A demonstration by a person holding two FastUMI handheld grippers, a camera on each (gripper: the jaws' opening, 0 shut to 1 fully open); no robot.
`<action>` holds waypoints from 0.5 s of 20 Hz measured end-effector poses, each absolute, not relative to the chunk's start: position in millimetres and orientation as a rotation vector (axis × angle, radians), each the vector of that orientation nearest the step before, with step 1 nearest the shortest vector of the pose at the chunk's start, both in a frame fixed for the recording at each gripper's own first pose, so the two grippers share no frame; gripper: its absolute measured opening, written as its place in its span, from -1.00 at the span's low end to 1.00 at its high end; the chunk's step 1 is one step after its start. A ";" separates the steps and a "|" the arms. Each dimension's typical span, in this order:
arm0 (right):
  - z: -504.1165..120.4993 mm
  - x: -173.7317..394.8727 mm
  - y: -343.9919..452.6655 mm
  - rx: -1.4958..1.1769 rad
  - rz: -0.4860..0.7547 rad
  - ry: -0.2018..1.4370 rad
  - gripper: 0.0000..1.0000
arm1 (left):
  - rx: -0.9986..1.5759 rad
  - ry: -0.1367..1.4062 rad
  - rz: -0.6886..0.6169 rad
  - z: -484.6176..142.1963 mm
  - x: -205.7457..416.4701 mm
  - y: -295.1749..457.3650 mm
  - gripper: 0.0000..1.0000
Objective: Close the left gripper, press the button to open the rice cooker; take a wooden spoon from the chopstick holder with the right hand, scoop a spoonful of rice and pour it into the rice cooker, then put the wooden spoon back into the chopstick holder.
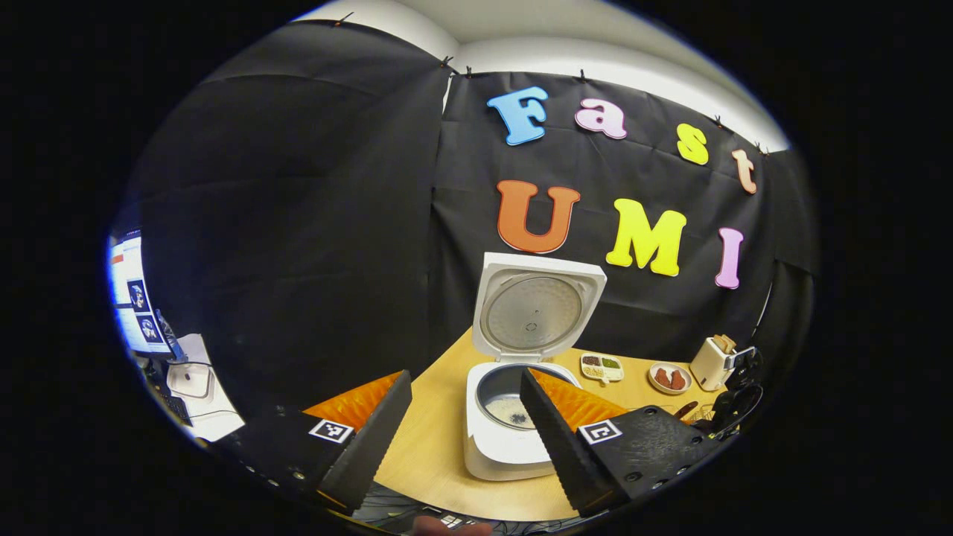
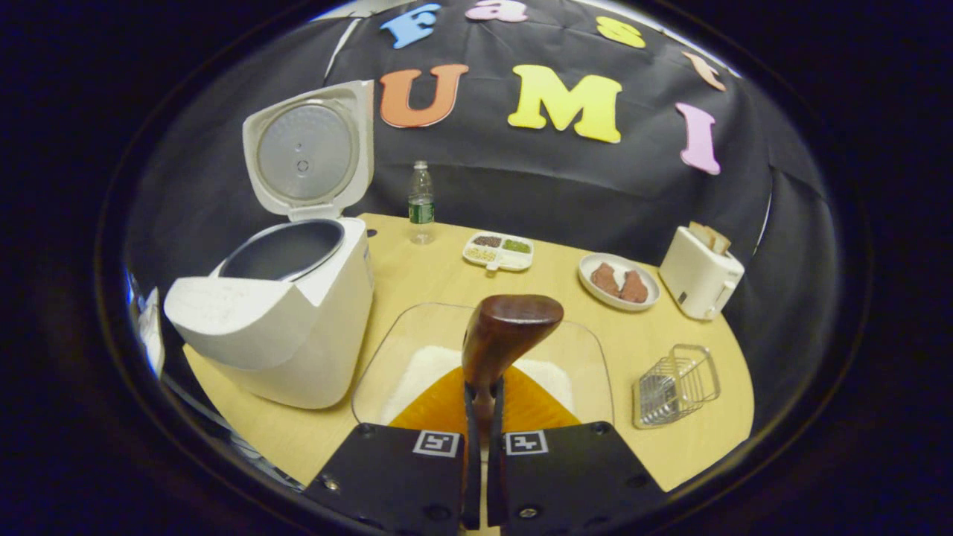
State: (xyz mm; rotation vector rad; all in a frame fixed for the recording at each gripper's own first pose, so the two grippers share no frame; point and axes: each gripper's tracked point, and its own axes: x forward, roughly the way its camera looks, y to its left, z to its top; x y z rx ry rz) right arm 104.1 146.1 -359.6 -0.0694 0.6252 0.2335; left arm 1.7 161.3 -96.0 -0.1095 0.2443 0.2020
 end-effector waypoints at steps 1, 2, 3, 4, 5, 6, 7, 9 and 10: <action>-360.1 105.2 150.2 -0.015 0.234 0.641 -0.82 | -0.113 0.245 0.206 -95.5 0.9 161.3 0.89; -360.2 105.3 154.1 0.047 0.235 0.658 -0.82 | -0.119 0.245 0.209 -94.7 0.9 161.4 0.89; -360.1 104.6 159.0 0.109 0.241 0.674 -0.82 | -0.125 0.246 0.211 -94.5 0.8 159.8 0.89; -359.4 105.6 162.9 0.174 0.246 0.688 -0.82 | -0.127 0.249 0.214 -94.0 1.2 158.3 0.89; -359.8 106.2 164.3 0.251 0.250 0.703 -0.82 | -0.127 0.251 0.215 -94.0 -0.1 156.0 0.89; -361.1 107.6 163.0 0.336 0.246 0.720 -0.82 | -0.123 0.252 0.215 -92.9 -2.1 154.2 0.89; -363.7 110.9 158.8 0.422 0.235 0.739 -0.82 | -0.118 0.252 0.214 -92.4 -2.3 151.1 0.89; -369.5 117.0 148.8 0.605 0.211 0.774 -0.82 | -0.106 0.253 0.213 -89.5 -3.6 145.7 0.89; -371.6 120.4 143.9 0.696 0.201 0.786 -0.82 | -0.102 0.254 0.213 -88.5 -4.3 142.8 0.89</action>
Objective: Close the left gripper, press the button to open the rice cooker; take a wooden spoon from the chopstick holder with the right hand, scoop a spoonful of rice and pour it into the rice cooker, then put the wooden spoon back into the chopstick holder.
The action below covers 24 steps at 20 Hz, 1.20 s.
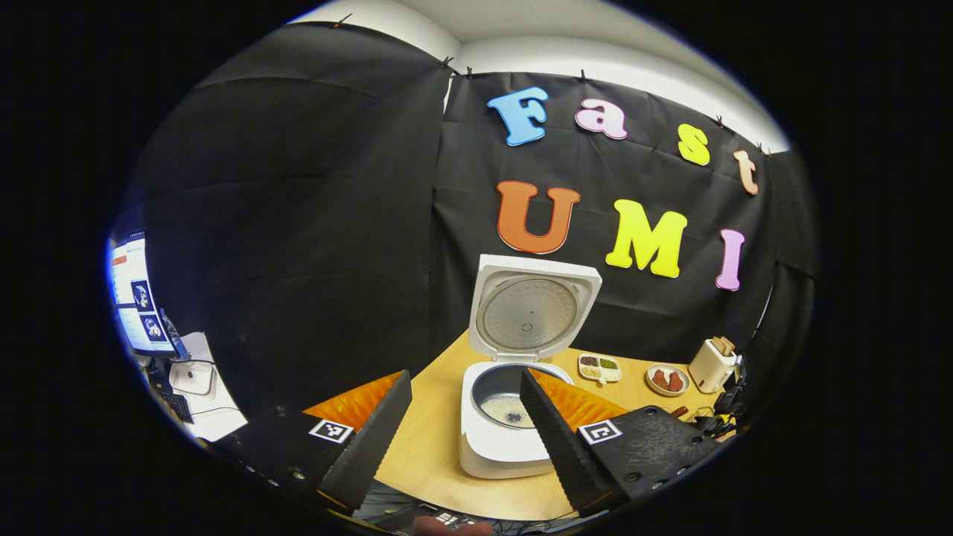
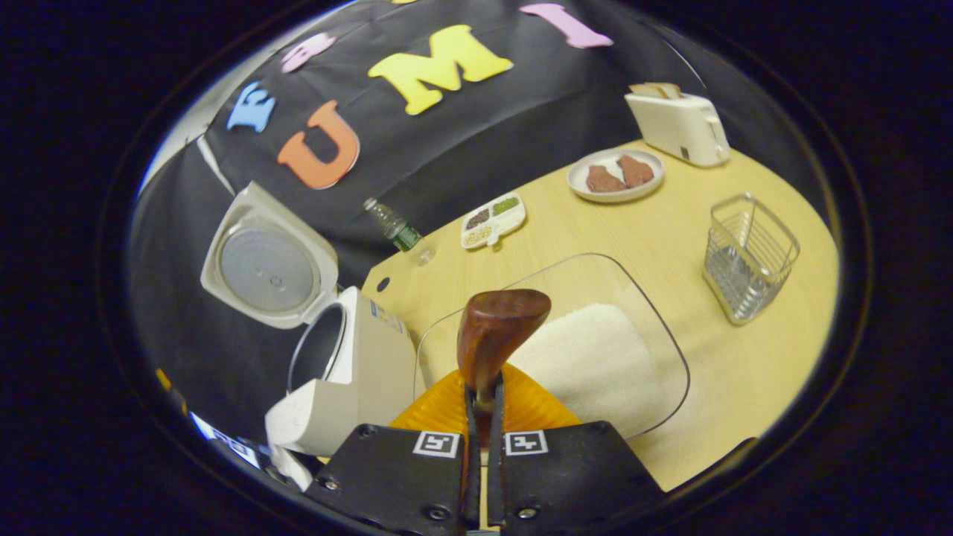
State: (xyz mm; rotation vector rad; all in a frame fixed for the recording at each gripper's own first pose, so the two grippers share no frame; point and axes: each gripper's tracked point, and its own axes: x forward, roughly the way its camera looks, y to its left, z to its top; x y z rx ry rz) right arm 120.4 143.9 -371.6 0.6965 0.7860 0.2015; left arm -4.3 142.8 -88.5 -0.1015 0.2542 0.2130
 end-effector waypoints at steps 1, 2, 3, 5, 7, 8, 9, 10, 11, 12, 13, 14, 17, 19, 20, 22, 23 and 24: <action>-374.7 121.2 139.0 0.765 0.193 0.790 -0.82 | -0.096 0.255 0.212 -86.6 -4.4 138.7 0.89; -375.7 122.1 135.2 0.816 0.194 0.791 -0.82 | -0.089 0.257 0.212 -84.6 -4.7 134.6 0.89; -375.5 122.4 133.0 0.853 0.196 0.787 -0.82 | -0.082 0.257 0.211 -83.4 -5.9 131.2 0.89; -368.5 122.7 123.6 0.900 0.200 0.773 -0.82 | -0.070 0.250 0.202 -77.9 -5.4 119.5 0.89; -361.3 124.0 110.3 0.913 0.200 0.750 -0.82 | -0.063 0.246 0.190 -75.2 -3.8 106.7 0.89; -356.2 125.5 101.5 0.923 0.198 0.737 -0.82 | -0.065 0.244 0.184 -74.7 -3.0 100.7 0.89; -350.6 126.6 93.5 0.942 0.199 0.722 -0.82 | -0.069 0.241 0.175 -74.1 -1.3 94.6 0.89; -342.0 128.3 84.7 0.967 0.201 0.703 -0.82 | -0.070 0.236 0.168 -72.9 -0.4 88.3 0.89; -336.1 128.8 75.6 0.981 0.198 0.686 -0.82 | -0.070 0.230 0.160 -72.9 0.4 82.3 0.89; -328.6 129.4 67.6 0.989 0.192 0.675 -0.82 | -0.069 0.225 0.153 -71.7 1.8 77.0 0.89; -321.2 130.1 61.9 0.992 0.190 0.659 -0.82 | -0.068 0.220 0.148 -70.9 1.1 72.6 0.89; -310.5 131.9 57.3 0.997 0.194 0.643 -0.83 | -0.068 0.215 0.142 -69.7 2.4 68.2 0.89; -274.8 136.1 51.9 1.033 0.217 0.602 -0.82 | -0.062 0.199 0.129 -67.6 3.8 60.4 0.89; -249.4 140.7 60.0 1.046 0.246 0.582 -0.82 | -0.063 0.193 0.121 -69.1 4.5 59.2 0.89; -237.4 144.1 66.9 1.047 0.264 0.571 -0.83 | -0.062 0.193 0.119 -69.0 2.7 59.4 0.89; -212.2 151.8 90.0 1.042 0.310 0.560 -0.83 | -0.050 0.193 0.118 -70.8 0.6 64.8 0.89; -199.8 156.6 105.6 1.038 0.338 0.556 -0.82 | -0.040 0.194 0.123 -72.2 -1.7 69.1 0.89; -189.1 162.1 122.6 1.034 0.369 0.555 -0.82 | -0.031 0.194 0.126 -72.9 -5.3 73.1 0.89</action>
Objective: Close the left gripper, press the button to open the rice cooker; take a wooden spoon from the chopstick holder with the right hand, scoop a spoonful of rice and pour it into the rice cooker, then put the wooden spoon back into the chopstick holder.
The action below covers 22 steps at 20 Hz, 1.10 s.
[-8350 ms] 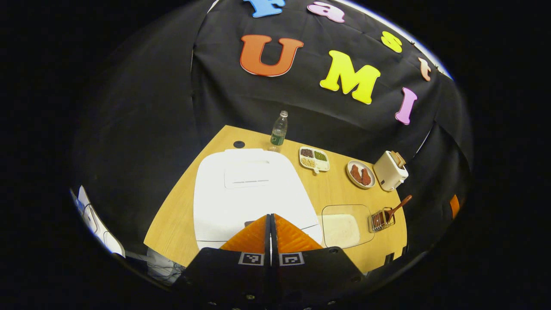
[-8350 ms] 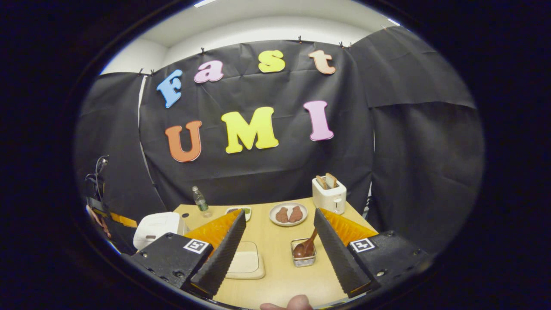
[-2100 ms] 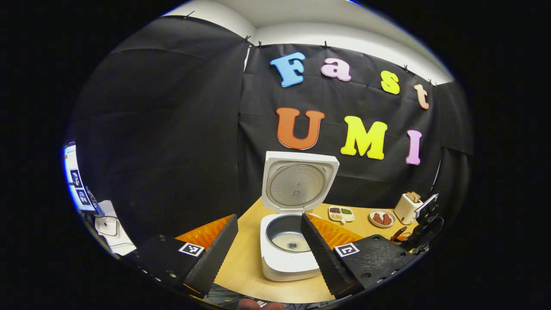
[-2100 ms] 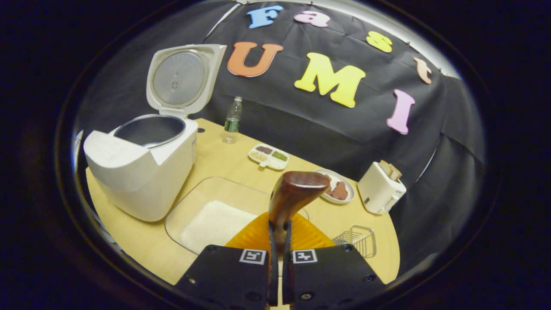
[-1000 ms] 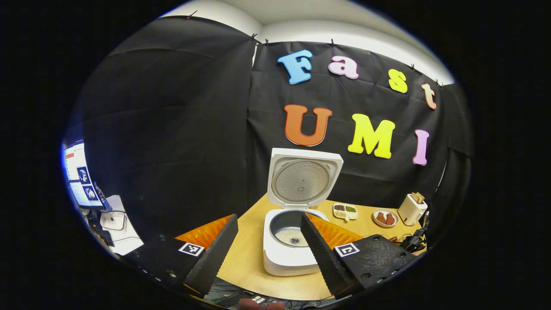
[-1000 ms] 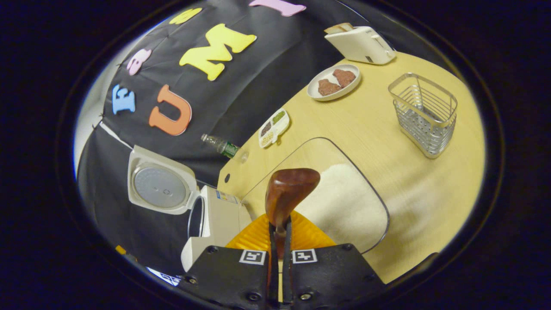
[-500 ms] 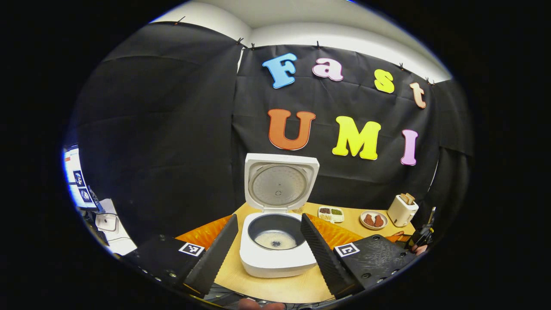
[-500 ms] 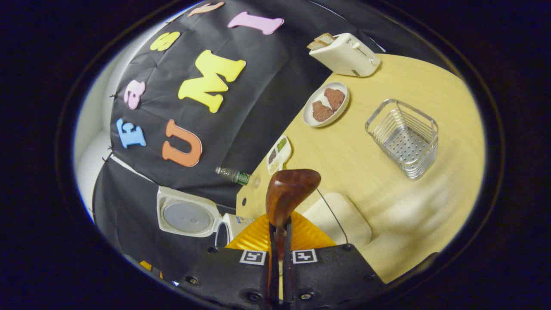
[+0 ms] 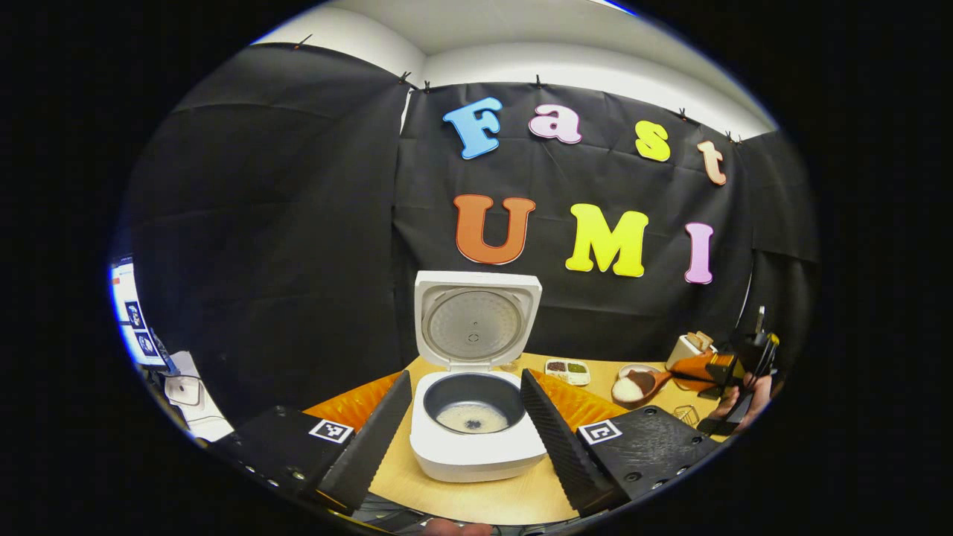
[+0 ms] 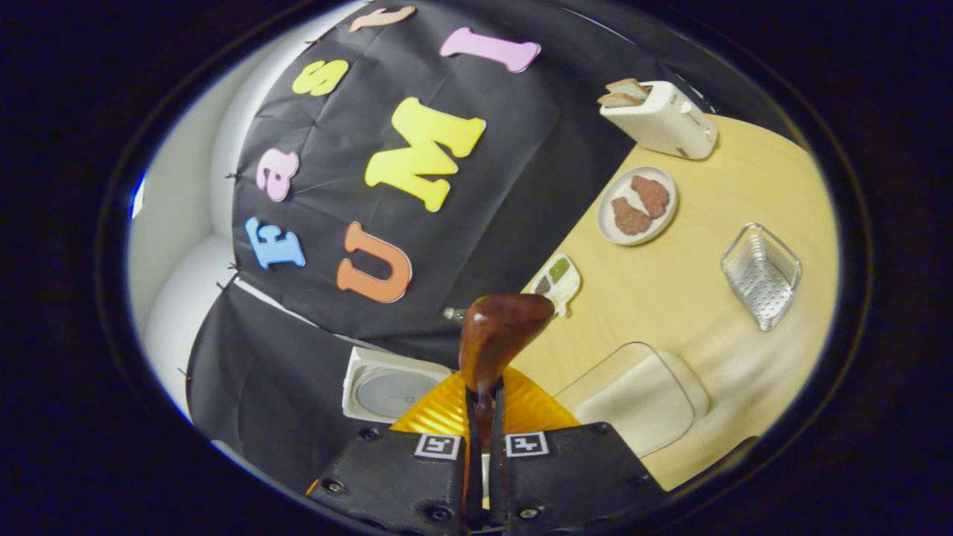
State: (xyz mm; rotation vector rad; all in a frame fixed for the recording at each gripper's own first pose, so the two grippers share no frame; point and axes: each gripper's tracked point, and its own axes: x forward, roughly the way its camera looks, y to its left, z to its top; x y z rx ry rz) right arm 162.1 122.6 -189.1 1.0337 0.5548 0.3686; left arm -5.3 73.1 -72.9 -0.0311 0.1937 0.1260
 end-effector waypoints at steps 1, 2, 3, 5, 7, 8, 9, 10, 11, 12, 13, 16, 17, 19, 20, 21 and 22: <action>-178.2 166.6 139.9 1.026 0.400 0.553 -0.82 | -0.023 0.192 0.132 -72.0 -8.7 78.8 0.89; -169.5 171.8 159.9 1.015 0.429 0.550 -0.82 | -0.018 0.191 0.138 -71.6 -11.7 84.1 0.89; -162.8 175.9 180.5 1.006 0.458 0.553 -0.82 | -0.016 0.189 0.147 -71.8 -14.8 90.3 0.89; -157.5 181.7 221.3 0.986 0.517 0.562 -0.82 | -0.021 0.191 0.165 -72.5 -19.9 105.2 0.89; -167.3 186.6 256.5 0.948 0.541 0.594 -0.83 | -0.024 0.197 0.194 -75.7 -24.0 123.2 0.89; -173.8 190.8 271.6 0.914 0.543 0.604 -0.83 | -0.028 0.206 0.203 -78.8 -25.9 130.3 0.89; -180.9 195.3 286.0 0.873 0.545 0.615 -0.83 | -0.033 0.213 0.213 -80.7 -27.8 137.8 0.89; -188.1 199.7 299.6 0.827 0.550 0.619 -0.83 | -0.037 0.218 0.224 -82.7 -28.7 145.0 0.89; -197.5 201.6 311.2 0.773 0.555 0.636 -0.83 | -0.036 0.222 0.234 -84.5 -29.6 152.0 0.89; -206.4 204.9 320.6 0.717 0.551 0.646 -0.82 | -0.030 0.225 0.245 -86.8 -31.1 159.1 0.89; -213.6 208.4 328.0 0.658 0.547 0.651 -0.82 | -0.030 0.232 0.253 -90.4 -33.3 165.9 0.89; -223.5 214.1 345.8 0.510 0.538 0.646 -0.82 | -0.038 0.251 0.258 -96.7 -36.3 177.0 0.89; -225.4 216.8 351.4 0.478 0.535 0.645 -0.83 | -0.036 0.249 0.253 -96.3 -36.2 179.2 0.89; -225.7 219.5 357.0 0.422 0.526 0.637 -0.82 | -0.029 0.244 0.229 -96.5 -33.8 180.5 0.89; -225.4 221.1 358.3 0.389 0.524 0.630 -0.82 | -0.026 0.241 0.211 -96.8 -31.9 179.0 0.89; -224.3 221.1 358.8 0.360 0.523 0.624 -0.82 | -0.022 0.238 0.193 -96.4 -29.8 176.1 0.89; -222.9 221.8 360.0 0.333 0.524 0.617 -0.82 | -0.016 0.234 0.177 -95.7 -27.9 173.8 0.89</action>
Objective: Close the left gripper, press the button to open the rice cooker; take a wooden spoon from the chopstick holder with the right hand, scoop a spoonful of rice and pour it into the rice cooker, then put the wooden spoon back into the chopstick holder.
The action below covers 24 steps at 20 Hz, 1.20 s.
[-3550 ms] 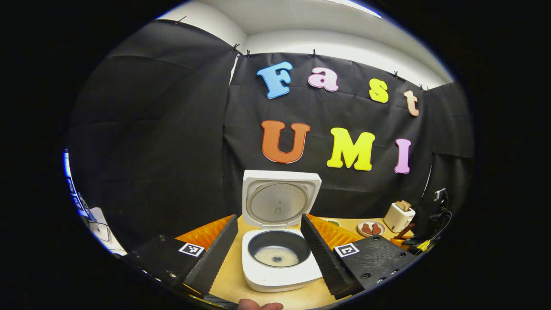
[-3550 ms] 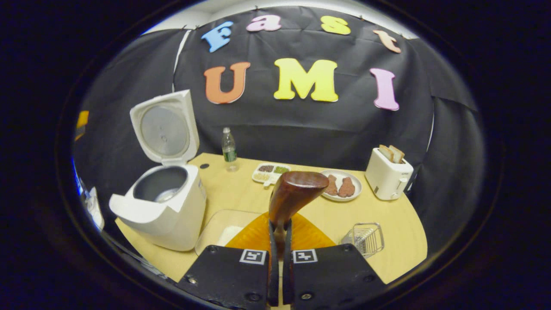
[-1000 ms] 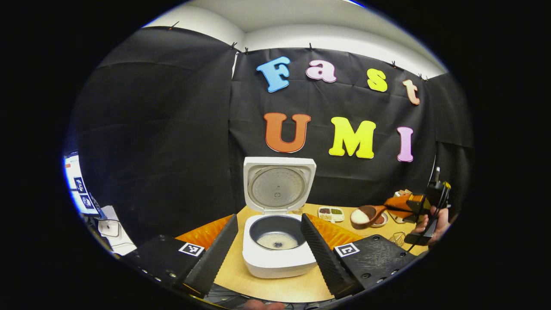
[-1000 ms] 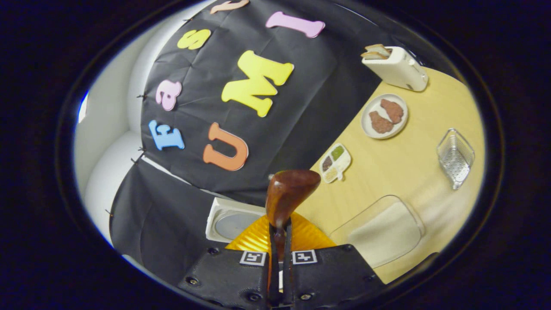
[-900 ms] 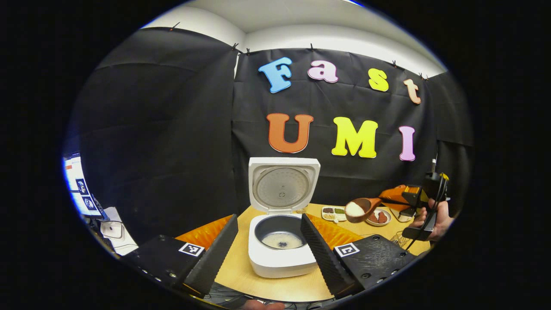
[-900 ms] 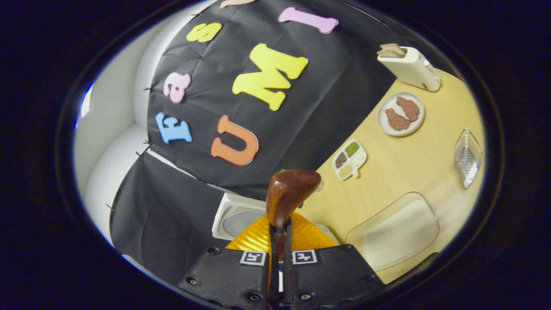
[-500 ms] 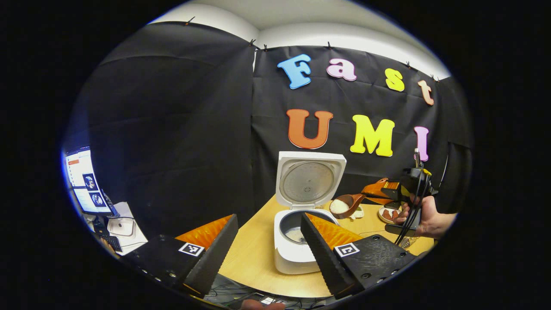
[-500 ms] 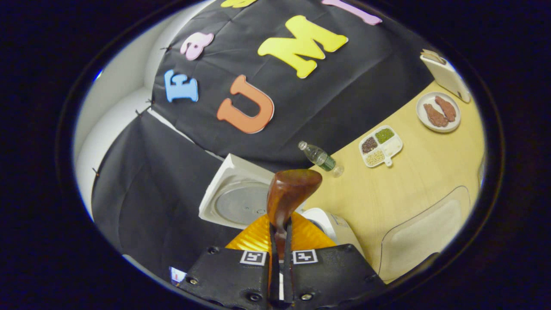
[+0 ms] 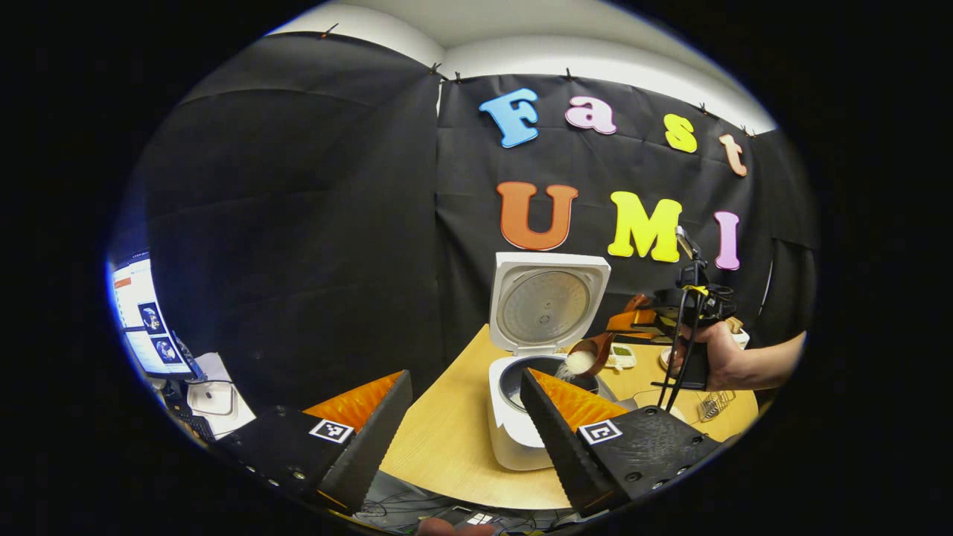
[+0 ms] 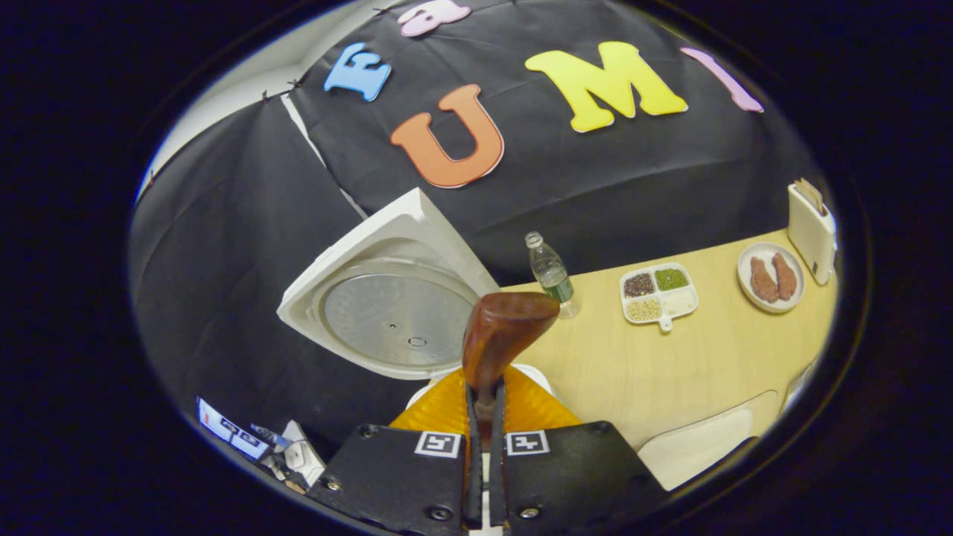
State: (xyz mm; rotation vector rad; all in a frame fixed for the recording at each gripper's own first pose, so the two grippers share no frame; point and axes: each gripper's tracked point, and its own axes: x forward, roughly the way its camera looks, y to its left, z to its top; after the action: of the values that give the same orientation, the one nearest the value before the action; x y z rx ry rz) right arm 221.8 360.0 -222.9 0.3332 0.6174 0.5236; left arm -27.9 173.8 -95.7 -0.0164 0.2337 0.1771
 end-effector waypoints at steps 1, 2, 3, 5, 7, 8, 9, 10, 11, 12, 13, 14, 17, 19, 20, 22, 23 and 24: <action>-220.5 221.4 361.2 0.306 0.528 0.609 -0.83 | -0.010 0.230 0.161 -95.5 -26.0 171.9 0.89; -218.6 221.1 362.3 0.272 0.533 0.600 -0.82 | -0.001 0.226 0.148 -95.9 -22.4 169.5 0.89; -216.8 221.1 361.8 0.239 0.536 0.590 -0.82 | 0.004 0.225 0.138 -96.8 -19.4 167.4 0.89; -214.1 222.7 363.3 0.181 0.551 0.561 -0.82 | -0.001 0.226 0.119 -96.5 -14.2 161.3 0.89; -206.6 223.6 364.5 0.109 0.572 0.518 -0.82 | -0.006 0.213 0.116 -94.9 -11.5 159.2 0.89; -201.6 223.1 366.4 0.068 0.585 0.496 -0.82 | -0.009 0.208 0.116 -94.8 -10.8 158.6 0.89; -196.2 220.0 372.1 0.035 0.602 0.486 -0.82 | -0.012 0.205 0.114 -95.6 -10.8 157.7 0.89; -192.6 215.5 378.5 0.003 0.618 0.475 -0.82 | -0.014 0.205 0.114 -95.9 -11.2 157.1 0.89; -188.6 210.6 385.7 -0.038 0.633 0.457 -0.82 | -0.017 0.203 0.115 -95.9 -12.1 156.5 0.89; -183.7 207.9 390.2 -0.081 0.648 0.436 -0.82 | -0.021 0.200 0.119 -95.6 -11.8 156.8 0.89; -179.9 204.6 394.2 -0.120 0.665 0.418 -0.82 | -0.027 0.196 0.121 -95.8 -13.3 156.8 0.89; -176.4 202.0 397.8 -0.157 0.682 0.401 -0.82 | -0.031 0.193 0.122 -95.6 -14.4 156.3 0.89; -173.4 195.4 404.9 -0.258 0.717 0.370 -0.82 | -0.037 0.188 0.126 -98.2 -15.7 156.0 0.89; -169.3 192.3 408.9 -0.324 0.735 0.335 -0.82 | -0.032 0.180 0.130 -96.7 -16.7 156.2 0.89; -165.2 190.3 410.4 -0.362 0.740 0.304 -0.82 | -0.030 0.176 0.132 -96.0 -16.8 156.0 0.89; -156.4 182.4 413.2 -0.437 0.753 0.240 -0.82 | -0.031 0.172 0.139 -96.0 -16.9 156.5 0.89; -152.7 179.3 413.4 -0.478 0.761 0.204 -0.82 | -0.036 0.170 0.142 -95.4 -18.5 157.3 0.89; -151.1 176.0 414.3 -0.518 0.769 0.172 -0.82 | -0.042 0.167 0.146 -94.9 -18.7 157.7 0.89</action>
State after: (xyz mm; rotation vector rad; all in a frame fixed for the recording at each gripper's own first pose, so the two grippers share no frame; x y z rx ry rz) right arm 176.0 414.3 -151.1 -0.5184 0.1718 0.7690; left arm -18.7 157.7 -94.9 -0.0418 0.1670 0.1460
